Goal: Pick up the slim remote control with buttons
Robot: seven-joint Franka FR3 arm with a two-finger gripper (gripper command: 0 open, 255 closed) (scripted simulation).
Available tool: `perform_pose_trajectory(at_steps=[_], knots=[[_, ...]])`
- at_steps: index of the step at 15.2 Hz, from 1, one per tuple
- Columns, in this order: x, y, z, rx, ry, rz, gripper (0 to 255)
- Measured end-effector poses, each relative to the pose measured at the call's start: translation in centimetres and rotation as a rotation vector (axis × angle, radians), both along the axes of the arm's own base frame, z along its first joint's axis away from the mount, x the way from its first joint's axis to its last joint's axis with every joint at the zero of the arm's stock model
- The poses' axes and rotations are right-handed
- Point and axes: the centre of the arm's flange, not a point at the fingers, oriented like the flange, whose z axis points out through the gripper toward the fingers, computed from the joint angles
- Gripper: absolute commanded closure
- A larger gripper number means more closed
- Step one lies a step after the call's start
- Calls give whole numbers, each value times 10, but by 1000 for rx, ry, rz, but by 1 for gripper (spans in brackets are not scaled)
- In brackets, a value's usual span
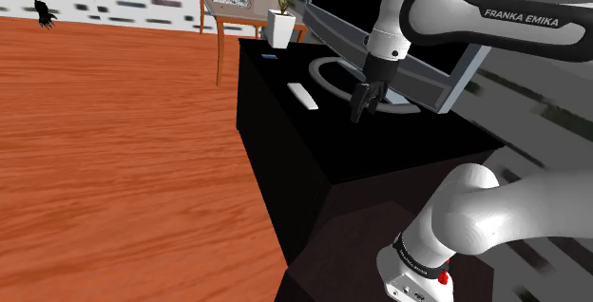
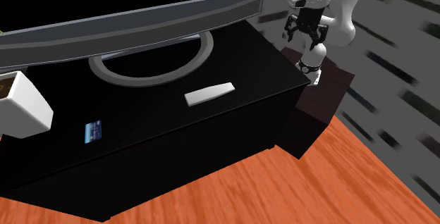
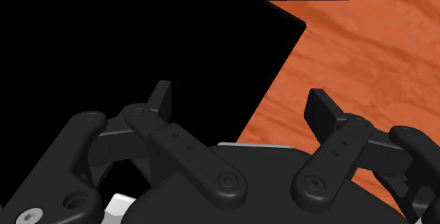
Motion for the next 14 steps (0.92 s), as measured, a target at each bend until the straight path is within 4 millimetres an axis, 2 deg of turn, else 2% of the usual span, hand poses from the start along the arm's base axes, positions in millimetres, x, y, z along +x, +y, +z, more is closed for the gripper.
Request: perform_pose_trajectory(at_steps=[1,3,11,14], knots=[[0,0,0,0,0,0,0],[13,-5,-5,-1,-2,-16,0],[101,-45,-35,-10,-19,-118,0],[128,-60,-49,-13,-25,-158,0]])
